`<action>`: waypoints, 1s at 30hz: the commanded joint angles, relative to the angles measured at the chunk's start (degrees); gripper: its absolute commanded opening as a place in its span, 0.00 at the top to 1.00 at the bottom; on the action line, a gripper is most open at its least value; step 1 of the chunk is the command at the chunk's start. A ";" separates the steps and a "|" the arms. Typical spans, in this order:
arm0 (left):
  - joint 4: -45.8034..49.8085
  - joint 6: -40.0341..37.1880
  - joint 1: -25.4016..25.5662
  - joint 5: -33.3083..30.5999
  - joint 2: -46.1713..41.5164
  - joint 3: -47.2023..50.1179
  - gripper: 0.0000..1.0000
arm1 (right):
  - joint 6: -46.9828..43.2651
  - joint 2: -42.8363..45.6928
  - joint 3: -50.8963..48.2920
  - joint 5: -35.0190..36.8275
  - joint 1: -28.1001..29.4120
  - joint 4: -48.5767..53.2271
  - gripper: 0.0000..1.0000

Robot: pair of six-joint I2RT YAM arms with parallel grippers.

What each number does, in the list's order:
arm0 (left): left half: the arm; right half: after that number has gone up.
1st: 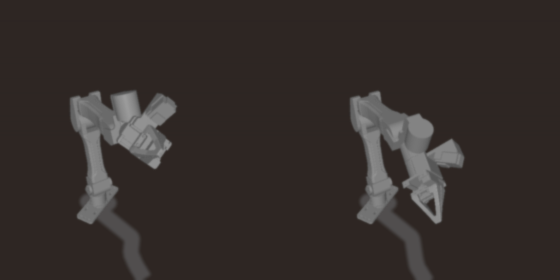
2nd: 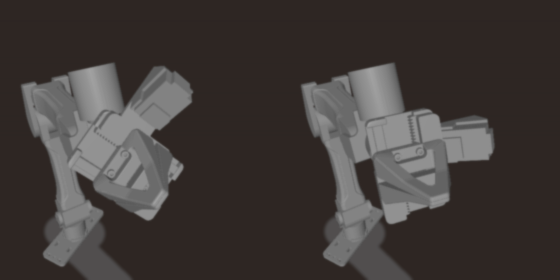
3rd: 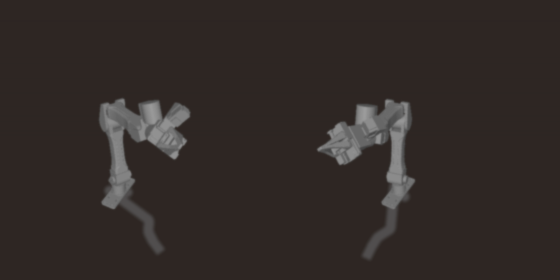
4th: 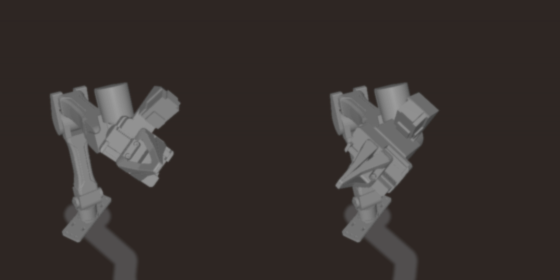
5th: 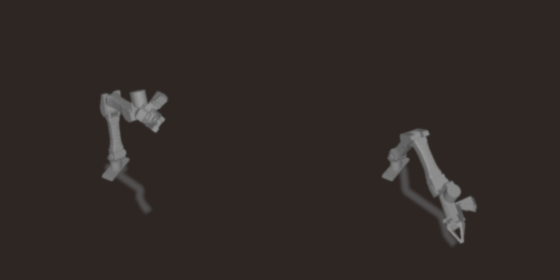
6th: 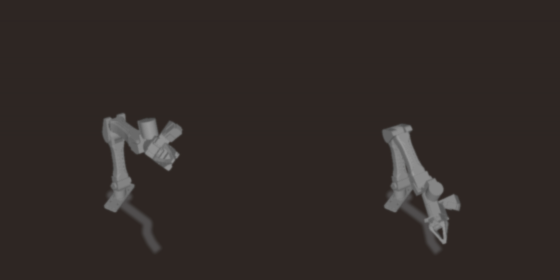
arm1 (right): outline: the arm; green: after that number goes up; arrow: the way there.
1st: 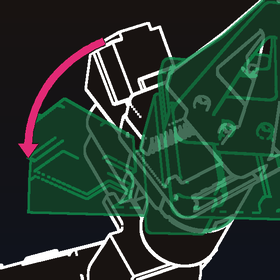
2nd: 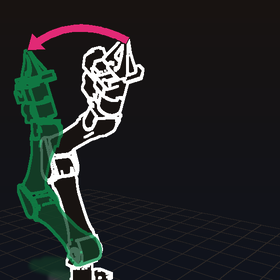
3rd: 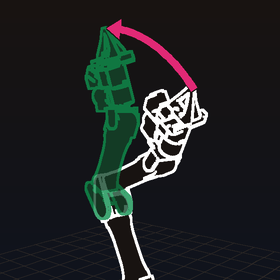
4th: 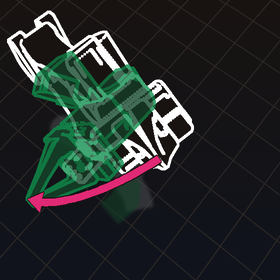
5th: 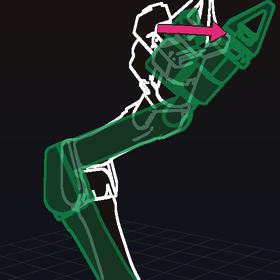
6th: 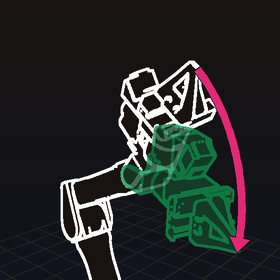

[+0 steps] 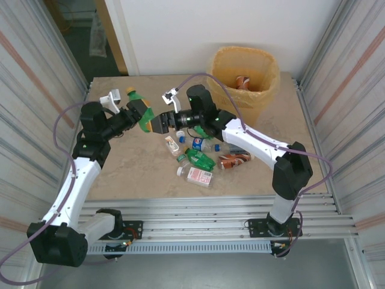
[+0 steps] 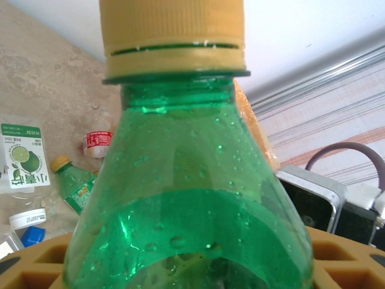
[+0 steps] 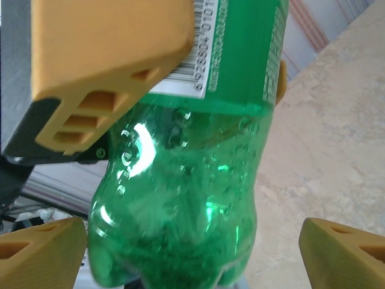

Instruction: Put the plastic bottles in the bin

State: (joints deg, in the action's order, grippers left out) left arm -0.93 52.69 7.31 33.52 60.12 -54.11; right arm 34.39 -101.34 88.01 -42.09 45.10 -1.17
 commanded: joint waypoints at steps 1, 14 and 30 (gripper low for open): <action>-3.54 1.60 0.50 1.65 -0.86 -0.49 0.53 | 1.40 -1.47 3.03 -2.20 1.03 -3.75 0.14; -5.47 3.37 3.03 2.03 -0.98 0.23 0.52 | 1.73 -3.57 6.11 -1.17 1.57 -3.97 0.25; -4.71 1.90 4.20 1.40 -0.46 1.37 0.19 | 2.57 -2.32 4.66 1.31 0.06 -2.92 0.67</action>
State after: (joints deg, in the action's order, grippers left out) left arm -5.37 55.42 10.41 33.06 60.12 -53.45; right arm 35.81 -104.92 92.99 -43.72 46.37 -3.01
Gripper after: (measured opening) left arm 0.764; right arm 0.599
